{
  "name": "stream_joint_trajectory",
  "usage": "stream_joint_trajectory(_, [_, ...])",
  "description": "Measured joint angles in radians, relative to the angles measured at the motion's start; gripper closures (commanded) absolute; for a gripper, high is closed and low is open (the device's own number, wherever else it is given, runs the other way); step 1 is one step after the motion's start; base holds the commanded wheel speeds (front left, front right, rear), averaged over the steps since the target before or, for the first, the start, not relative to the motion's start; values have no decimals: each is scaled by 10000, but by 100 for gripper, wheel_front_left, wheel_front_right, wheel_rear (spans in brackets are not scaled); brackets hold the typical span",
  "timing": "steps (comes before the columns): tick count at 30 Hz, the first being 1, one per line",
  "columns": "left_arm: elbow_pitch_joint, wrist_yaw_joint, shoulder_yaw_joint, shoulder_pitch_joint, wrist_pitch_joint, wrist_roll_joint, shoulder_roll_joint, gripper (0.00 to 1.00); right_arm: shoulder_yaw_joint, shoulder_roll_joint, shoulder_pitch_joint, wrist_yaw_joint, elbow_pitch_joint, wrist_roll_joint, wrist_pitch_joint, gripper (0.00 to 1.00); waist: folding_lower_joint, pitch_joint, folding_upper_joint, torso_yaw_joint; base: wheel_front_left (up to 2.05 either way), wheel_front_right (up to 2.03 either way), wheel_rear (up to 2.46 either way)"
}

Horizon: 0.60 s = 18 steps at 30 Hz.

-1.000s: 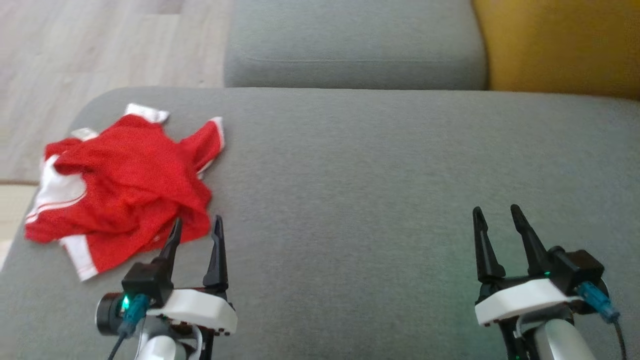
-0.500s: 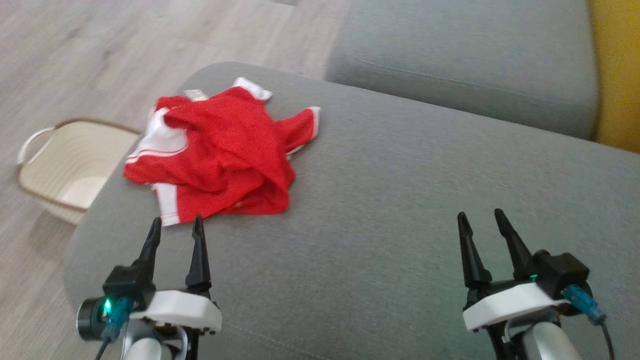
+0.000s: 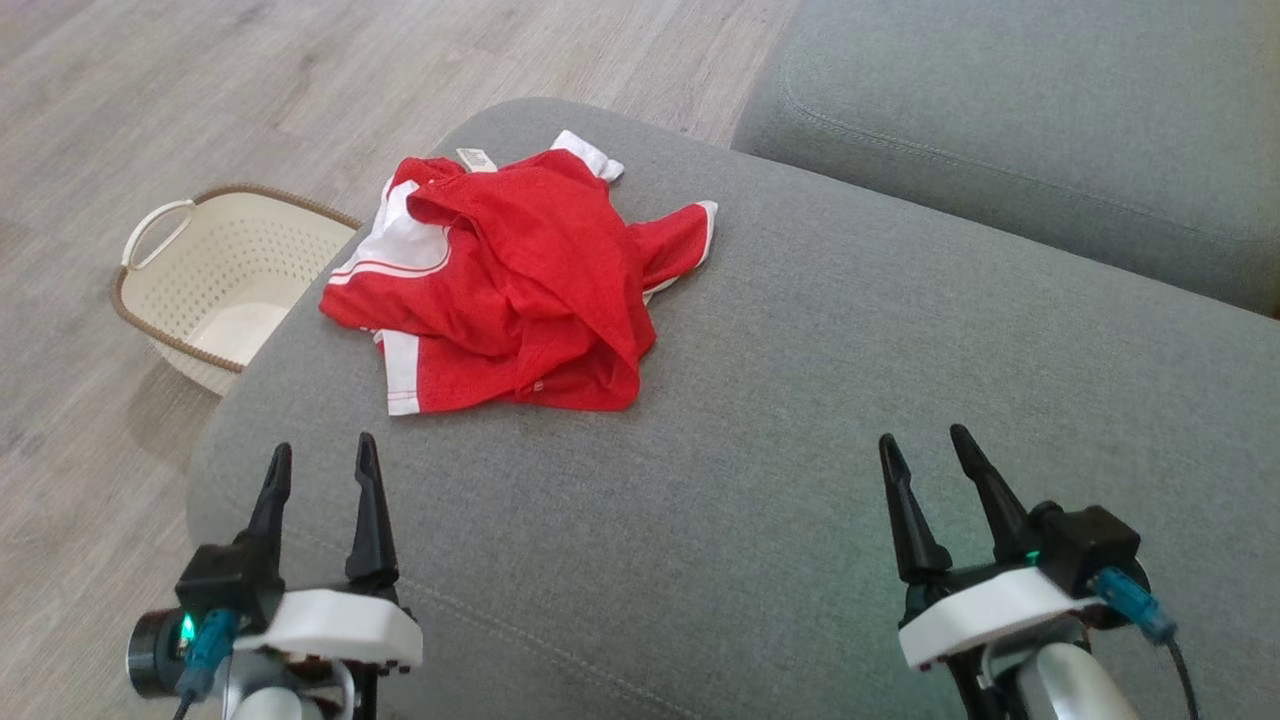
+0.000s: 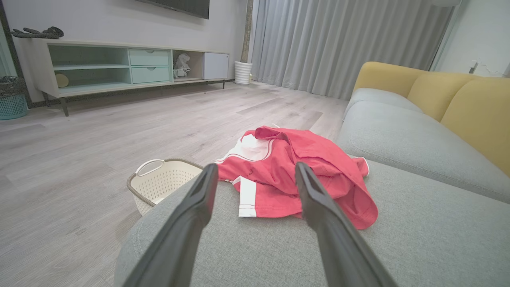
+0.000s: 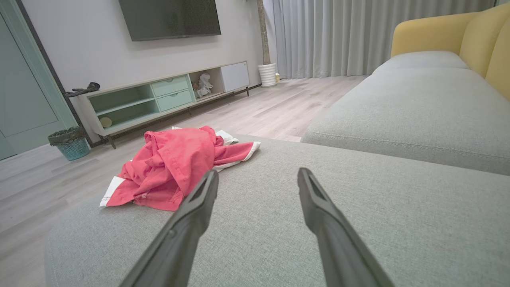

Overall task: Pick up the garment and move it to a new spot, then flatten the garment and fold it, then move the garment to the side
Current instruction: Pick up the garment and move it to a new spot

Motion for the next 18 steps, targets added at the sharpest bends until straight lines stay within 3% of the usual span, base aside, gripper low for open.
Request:
stream_joint_trajectory(7, [29, -29, 69, -12, 0, 2, -2, 0, 4, 0, -110, 0, 98, 104, -102, 0, 0, -112, 0, -88, 0, 0, 0])
stream_joint_trajectory(18, [704, -744, 746, -657, 0, 136, 224, 0, -360, 0, -34, 0, -188, -178, -107, 0, 0, 168, 0, -735, 0, 0, 0])
